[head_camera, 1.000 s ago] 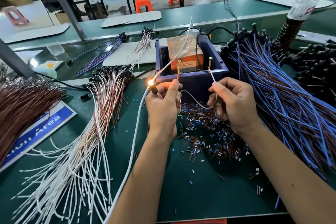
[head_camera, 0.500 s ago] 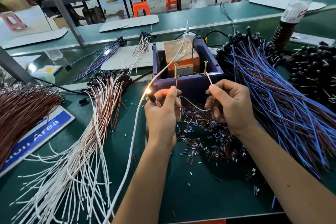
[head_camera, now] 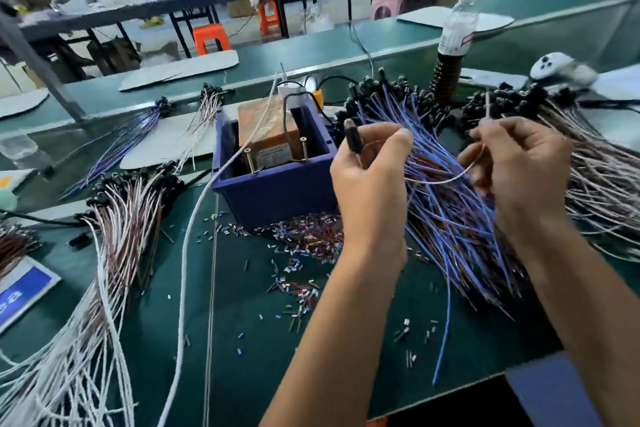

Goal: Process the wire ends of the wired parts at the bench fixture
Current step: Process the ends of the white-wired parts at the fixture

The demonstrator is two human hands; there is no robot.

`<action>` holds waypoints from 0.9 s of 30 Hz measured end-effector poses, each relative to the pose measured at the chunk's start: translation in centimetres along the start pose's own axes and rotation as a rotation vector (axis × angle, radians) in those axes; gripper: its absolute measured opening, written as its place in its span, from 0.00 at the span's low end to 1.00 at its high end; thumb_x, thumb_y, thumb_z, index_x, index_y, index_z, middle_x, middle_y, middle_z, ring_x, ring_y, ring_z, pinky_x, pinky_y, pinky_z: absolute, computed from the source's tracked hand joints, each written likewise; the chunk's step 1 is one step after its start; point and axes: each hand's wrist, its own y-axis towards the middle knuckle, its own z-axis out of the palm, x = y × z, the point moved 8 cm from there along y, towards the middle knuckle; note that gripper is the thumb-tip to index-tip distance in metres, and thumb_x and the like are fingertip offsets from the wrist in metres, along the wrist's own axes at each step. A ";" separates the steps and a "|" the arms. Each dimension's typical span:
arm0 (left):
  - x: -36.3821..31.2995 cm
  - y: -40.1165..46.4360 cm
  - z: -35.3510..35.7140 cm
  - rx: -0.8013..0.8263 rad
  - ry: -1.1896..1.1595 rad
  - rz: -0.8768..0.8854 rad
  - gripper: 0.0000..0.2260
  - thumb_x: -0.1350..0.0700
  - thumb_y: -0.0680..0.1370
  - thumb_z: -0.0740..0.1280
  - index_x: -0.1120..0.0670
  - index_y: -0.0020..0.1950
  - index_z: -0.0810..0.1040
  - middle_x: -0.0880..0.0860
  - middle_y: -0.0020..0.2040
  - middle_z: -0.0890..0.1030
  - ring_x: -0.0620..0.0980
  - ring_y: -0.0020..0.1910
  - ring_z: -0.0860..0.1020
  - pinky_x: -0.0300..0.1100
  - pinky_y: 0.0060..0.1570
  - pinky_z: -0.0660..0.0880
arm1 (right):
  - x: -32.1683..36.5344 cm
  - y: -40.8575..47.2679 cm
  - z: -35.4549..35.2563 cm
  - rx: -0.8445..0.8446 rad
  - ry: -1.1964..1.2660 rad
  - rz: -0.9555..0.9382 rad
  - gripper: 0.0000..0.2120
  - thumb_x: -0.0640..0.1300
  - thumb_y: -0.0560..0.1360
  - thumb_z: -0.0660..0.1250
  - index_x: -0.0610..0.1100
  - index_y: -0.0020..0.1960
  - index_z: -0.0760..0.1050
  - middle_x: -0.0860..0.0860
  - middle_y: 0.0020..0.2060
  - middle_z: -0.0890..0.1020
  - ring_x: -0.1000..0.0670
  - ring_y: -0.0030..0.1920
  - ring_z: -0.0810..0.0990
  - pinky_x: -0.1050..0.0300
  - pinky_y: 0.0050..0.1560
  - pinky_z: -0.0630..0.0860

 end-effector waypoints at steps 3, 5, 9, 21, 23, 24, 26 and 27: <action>3.2 0.8 5.5 0.085 -0.138 -0.252 0.05 0.61 0.82 0.63 0.55 0.47 0.70 0.48 0.33 0.69 0.42 0.25 0.60 0.36 0.24 0.59 | -0.4 3.9 -8.9 -0.237 -0.021 0.122 0.09 0.44 0.77 0.67 0.43 0.39 0.78 0.45 0.32 0.85 0.53 0.19 0.71 0.65 0.21 0.63; 5.8 0.7 9.4 0.140 -0.233 -0.455 0.05 0.61 0.81 0.59 0.54 0.46 0.68 0.49 0.33 0.70 0.44 0.26 0.58 0.36 0.25 0.56 | -0.8 5.2 -14.7 -0.326 -0.183 0.209 0.10 0.46 0.76 0.64 0.40 0.48 0.80 0.39 0.43 0.86 0.54 0.23 0.76 0.61 0.23 0.71; 10.0 0.3 15.7 0.175 -0.296 -0.651 0.13 0.59 0.85 0.57 0.54 0.41 0.70 0.53 0.35 0.74 0.45 0.27 0.63 0.36 0.26 0.60 | 2.4 4.1 -22.4 -0.646 -0.736 0.032 0.31 0.55 0.73 0.59 0.48 0.75 0.69 0.45 0.60 0.82 0.45 0.56 0.83 0.44 0.61 0.79; 10.7 2.6 24.1 0.423 0.074 -0.348 0.15 0.49 0.87 0.58 0.55 0.44 0.69 0.52 0.33 0.69 0.44 0.23 0.66 0.33 0.22 0.63 | 6.4 3.3 -15.8 0.082 -0.864 -0.269 0.08 0.49 0.83 0.68 0.48 0.48 0.83 0.52 0.33 0.82 0.51 0.33 0.80 0.47 0.39 0.77; 10.0 2.7 24.9 0.449 0.013 -0.355 0.15 0.50 0.87 0.58 0.55 0.43 0.69 0.52 0.31 0.68 0.42 0.21 0.64 0.31 0.21 0.60 | 7.8 3.9 -16.9 0.072 -0.954 -0.289 0.10 0.52 0.81 0.69 0.47 0.49 0.85 0.53 0.32 0.81 0.56 0.31 0.77 0.51 0.36 0.73; 9.7 2.6 25.4 0.466 -0.013 -0.364 0.15 0.51 0.88 0.58 0.55 0.43 0.69 0.51 0.31 0.67 0.42 0.20 0.62 0.31 0.21 0.58 | 8.7 4.2 -17.7 0.048 -0.999 -0.311 0.12 0.53 0.81 0.68 0.47 0.49 0.85 0.52 0.32 0.80 0.55 0.32 0.76 0.51 0.36 0.72; 9.0 2.6 26.0 0.466 -0.042 -0.380 0.15 0.51 0.88 0.58 0.55 0.43 0.69 0.51 0.30 0.68 0.41 0.19 0.62 0.30 0.21 0.57 | 10.6 4.7 -18.7 -0.007 -1.076 -0.379 0.14 0.56 0.81 0.66 0.49 0.51 0.85 0.46 0.36 0.80 0.46 0.38 0.78 0.46 0.43 0.75; 8.8 2.8 26.3 0.459 -0.048 -0.388 0.15 0.51 0.88 0.58 0.56 0.44 0.69 0.51 0.30 0.68 0.41 0.19 0.62 0.31 0.22 0.57 | 11.4 4.9 -19.2 -0.019 -1.079 -0.398 0.15 0.57 0.82 0.65 0.49 0.52 0.85 0.46 0.36 0.81 0.43 0.39 0.78 0.43 0.45 0.76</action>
